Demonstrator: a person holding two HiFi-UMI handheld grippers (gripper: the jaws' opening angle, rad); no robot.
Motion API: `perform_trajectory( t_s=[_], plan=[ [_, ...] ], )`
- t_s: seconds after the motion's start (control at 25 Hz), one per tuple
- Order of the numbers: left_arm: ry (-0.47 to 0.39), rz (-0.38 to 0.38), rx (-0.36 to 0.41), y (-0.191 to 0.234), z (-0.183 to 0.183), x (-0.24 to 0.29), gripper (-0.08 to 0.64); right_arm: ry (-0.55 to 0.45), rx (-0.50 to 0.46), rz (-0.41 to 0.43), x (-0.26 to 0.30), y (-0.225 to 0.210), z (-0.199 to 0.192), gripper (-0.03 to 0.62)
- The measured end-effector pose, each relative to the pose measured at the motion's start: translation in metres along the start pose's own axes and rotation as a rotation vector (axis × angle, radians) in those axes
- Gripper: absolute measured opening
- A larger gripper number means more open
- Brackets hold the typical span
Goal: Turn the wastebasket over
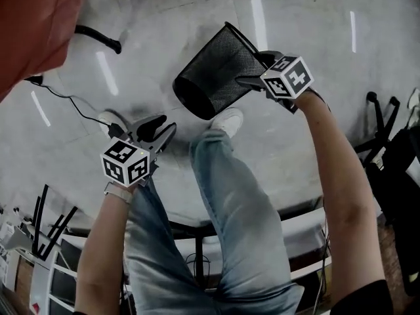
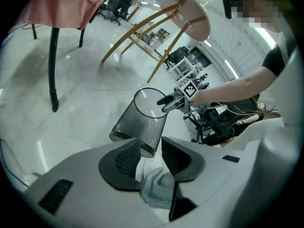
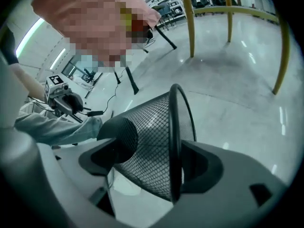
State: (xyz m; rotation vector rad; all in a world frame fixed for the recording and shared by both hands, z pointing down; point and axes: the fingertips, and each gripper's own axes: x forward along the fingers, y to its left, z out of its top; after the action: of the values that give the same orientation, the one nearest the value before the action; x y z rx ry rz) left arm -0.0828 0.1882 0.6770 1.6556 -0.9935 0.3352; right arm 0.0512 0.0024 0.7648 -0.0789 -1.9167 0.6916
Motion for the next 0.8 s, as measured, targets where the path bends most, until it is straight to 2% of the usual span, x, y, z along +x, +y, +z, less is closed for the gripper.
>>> perform_trajectory(
  t_s=[0.08,0.2,0.24,0.28,0.36,0.48,0.68,0.8],
  plan=[
    [-0.02,0.014,-0.028,0.011,0.002,-0.007,0.144,0.012,-0.003,0.041,0.005,0.005,-0.001,0.406],
    [-0.046,0.033,-0.062,0.024,0.005,-0.016,0.144,0.028,-0.026,0.062,0.003,0.008,0.002,0.366],
    [-0.05,0.036,-0.069,0.026,0.005,-0.02,0.144,0.029,-0.033,0.076,0.001,0.012,0.004,0.332],
    [-0.052,0.037,-0.072,0.028,0.005,-0.023,0.144,0.025,-0.025,0.105,-0.002,0.017,0.007,0.266],
    [-0.05,0.033,-0.07,0.029,0.006,-0.028,0.144,-0.001,0.037,0.197,-0.01,0.035,0.018,0.156],
    [-0.045,0.021,-0.06,0.027,0.008,-0.038,0.144,-0.051,0.101,0.284,-0.018,0.065,0.035,0.07],
    [-0.029,-0.016,-0.046,0.025,0.019,-0.057,0.141,-0.026,0.031,0.258,-0.02,0.122,0.044,0.022],
    [0.009,-0.053,0.013,0.021,0.023,-0.072,0.14,0.013,-0.023,0.127,-0.017,0.148,0.044,0.014]
  ],
)
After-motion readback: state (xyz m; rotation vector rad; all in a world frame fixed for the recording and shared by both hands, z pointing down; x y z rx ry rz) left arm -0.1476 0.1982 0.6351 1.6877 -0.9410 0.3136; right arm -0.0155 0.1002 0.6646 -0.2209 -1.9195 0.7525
